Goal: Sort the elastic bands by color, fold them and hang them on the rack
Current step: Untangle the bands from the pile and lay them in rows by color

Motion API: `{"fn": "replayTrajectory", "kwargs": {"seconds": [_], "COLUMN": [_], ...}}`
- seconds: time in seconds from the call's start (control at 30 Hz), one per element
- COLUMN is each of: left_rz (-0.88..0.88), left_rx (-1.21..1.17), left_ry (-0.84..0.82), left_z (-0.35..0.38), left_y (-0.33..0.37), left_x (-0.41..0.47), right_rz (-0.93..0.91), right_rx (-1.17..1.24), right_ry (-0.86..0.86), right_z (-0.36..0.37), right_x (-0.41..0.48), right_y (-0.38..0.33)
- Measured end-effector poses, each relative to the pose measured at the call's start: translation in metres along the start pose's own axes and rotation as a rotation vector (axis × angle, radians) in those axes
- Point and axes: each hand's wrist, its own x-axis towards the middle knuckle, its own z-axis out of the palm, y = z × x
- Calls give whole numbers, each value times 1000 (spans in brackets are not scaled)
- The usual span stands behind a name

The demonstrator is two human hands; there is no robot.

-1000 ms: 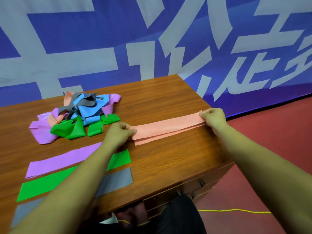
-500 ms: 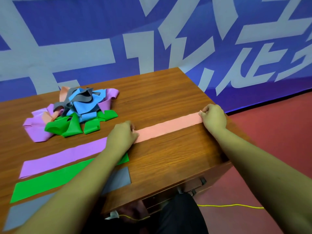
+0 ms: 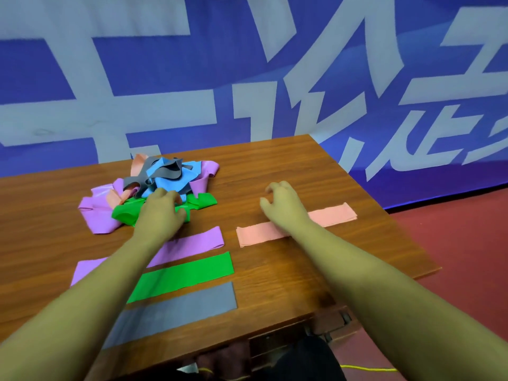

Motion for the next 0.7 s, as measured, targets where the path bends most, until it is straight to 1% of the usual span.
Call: {"fn": "replayTrajectory", "kwargs": {"seconds": [0.1, 0.23, 0.37, 0.5, 0.6, 0.7], "left_rz": [-18, -14, 37, 60, 62, 40], "left_rx": [0, -40, -72, -60, -67, -129], "left_ry": [-32, -110, -108, -84, -78, -76], "left_z": [2, 13, 28, 37, 38, 36], "left_y": [-22, -43, -57, -66, -68, -68], "left_x": [5, 13, 16, 18, 18, 18], "right_rz": [-45, -82, -137, -177, -175, -197], "right_rx": [2, -23, -99, -92, -44, 81], "right_ry": [-95, -147, -153, -150, -93, -93], "right_z": [31, 67, 95, 117, 121, 109], "right_x": [14, 37, 57, 63, 65, 66], "right_y": [-40, -70, -79, -75, -75, -84]}}
